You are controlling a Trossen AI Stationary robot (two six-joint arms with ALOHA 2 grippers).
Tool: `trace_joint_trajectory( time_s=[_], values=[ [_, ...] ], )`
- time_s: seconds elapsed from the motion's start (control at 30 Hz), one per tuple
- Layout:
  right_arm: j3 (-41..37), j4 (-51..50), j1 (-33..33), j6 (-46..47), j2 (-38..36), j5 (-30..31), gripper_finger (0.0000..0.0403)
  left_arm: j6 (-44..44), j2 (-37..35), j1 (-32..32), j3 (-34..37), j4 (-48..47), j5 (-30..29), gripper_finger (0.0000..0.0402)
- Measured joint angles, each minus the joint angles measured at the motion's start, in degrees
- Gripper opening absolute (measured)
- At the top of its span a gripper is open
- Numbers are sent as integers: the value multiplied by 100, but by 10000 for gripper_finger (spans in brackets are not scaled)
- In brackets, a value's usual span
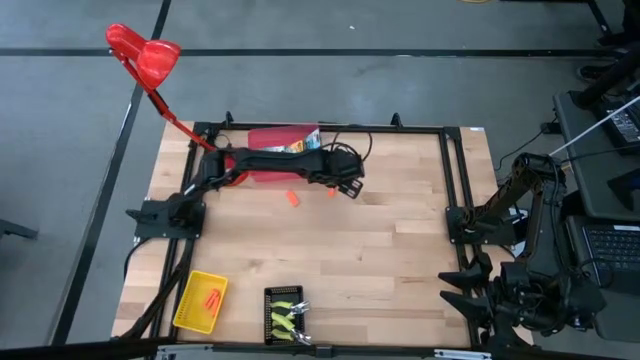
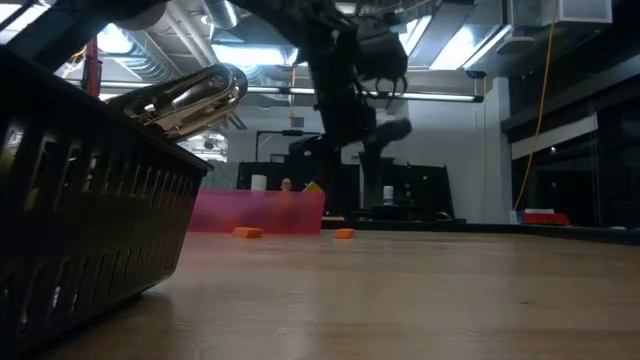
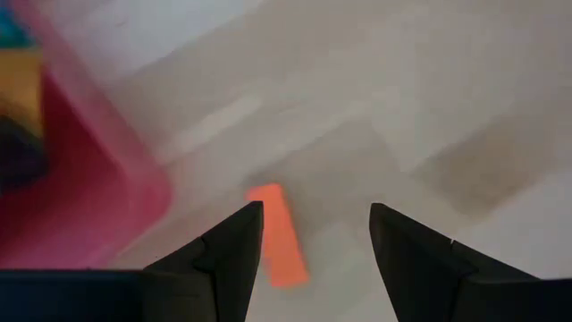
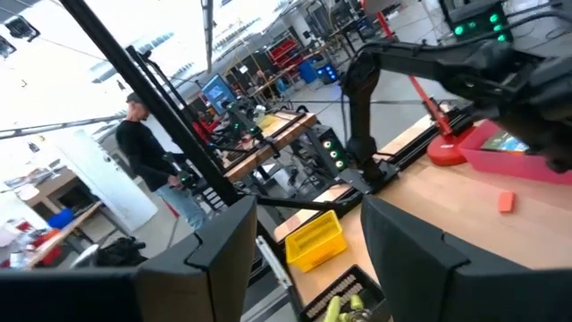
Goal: Pick & Place School Supplies
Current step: Put the orange eraser into the yellow bin
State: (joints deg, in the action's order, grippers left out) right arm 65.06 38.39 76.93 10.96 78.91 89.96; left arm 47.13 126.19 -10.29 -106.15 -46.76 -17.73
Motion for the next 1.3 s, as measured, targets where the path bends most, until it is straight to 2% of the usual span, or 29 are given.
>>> trace_joint_trajectory(
  time_s=[0.17, 0.3, 0.5, 1.1, 1.3],
  values=[
    [0, 2, 0, 107, 3, -188, 208, 612, 37, -166, 0, -274, -236, 203],
    [0, 8, 0, 86, 14, -252, 208, 436, 39, -216, 0, -243, -63, 208],
    [0, 4, 0, 59, 20, -263, 208, 557, 42, -20, 0, -266, -212, 221],
    [0, 20, 0, 210, 20, -555, 208, 761, 612, 88, 2, -116, -73, 221],
    [0, 20, 0, 210, 23, -558, 207, 670, 612, 37, 2, -147, 76, 200]
  ],
)
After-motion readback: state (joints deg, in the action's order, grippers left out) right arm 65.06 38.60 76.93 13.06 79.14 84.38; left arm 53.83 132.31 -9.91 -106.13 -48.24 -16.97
